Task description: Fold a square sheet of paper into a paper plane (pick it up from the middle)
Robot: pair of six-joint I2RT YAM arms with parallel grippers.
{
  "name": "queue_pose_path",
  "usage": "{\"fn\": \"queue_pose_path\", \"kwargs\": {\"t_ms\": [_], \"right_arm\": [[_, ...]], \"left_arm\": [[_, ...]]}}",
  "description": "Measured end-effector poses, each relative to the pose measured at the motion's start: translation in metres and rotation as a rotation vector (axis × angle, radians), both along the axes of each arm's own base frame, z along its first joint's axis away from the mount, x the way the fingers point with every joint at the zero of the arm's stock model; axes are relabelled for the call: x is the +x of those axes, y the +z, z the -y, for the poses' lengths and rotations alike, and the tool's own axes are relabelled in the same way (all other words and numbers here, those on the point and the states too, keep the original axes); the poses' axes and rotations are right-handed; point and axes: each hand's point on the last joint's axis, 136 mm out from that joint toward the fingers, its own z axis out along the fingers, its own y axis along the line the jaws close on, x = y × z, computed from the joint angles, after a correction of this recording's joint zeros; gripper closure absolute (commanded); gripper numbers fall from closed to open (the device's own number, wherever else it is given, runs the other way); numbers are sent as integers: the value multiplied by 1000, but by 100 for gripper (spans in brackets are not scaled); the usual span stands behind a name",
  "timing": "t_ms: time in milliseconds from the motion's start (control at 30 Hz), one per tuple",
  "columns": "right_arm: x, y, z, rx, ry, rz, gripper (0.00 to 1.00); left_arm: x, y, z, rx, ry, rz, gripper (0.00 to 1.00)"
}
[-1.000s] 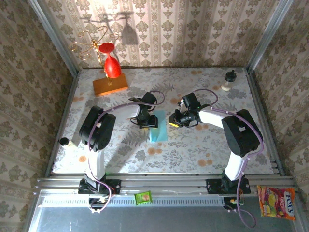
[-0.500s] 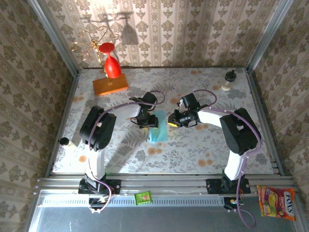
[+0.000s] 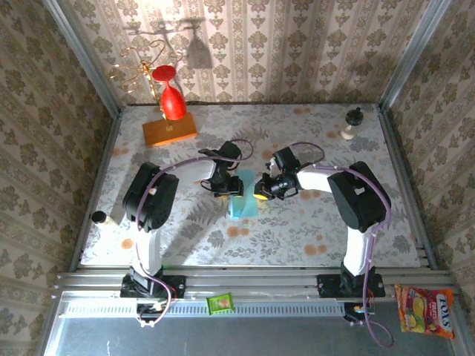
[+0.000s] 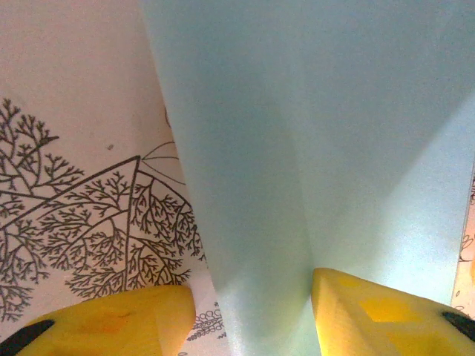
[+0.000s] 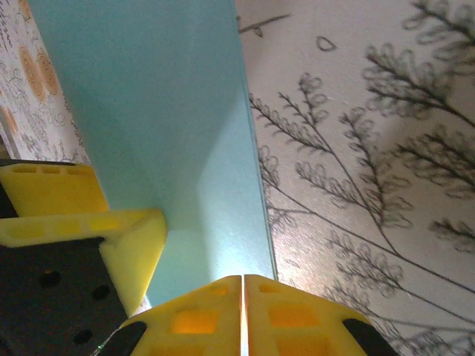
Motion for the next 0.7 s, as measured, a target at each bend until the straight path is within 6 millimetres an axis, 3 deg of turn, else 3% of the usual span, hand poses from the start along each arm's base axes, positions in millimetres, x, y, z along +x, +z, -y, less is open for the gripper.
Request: {"fn": "queue_pose_path", "kwargs": {"t_ms": [500, 700], "right_arm": [[4, -9, -10, 0, 39, 2, 90], [4, -11, -7, -18, 53, 19, 90]], "left_arm": [[-1, 0, -1, -1, 1, 0, 49], [3, 16, 2, -106, 14, 34, 46]]}}
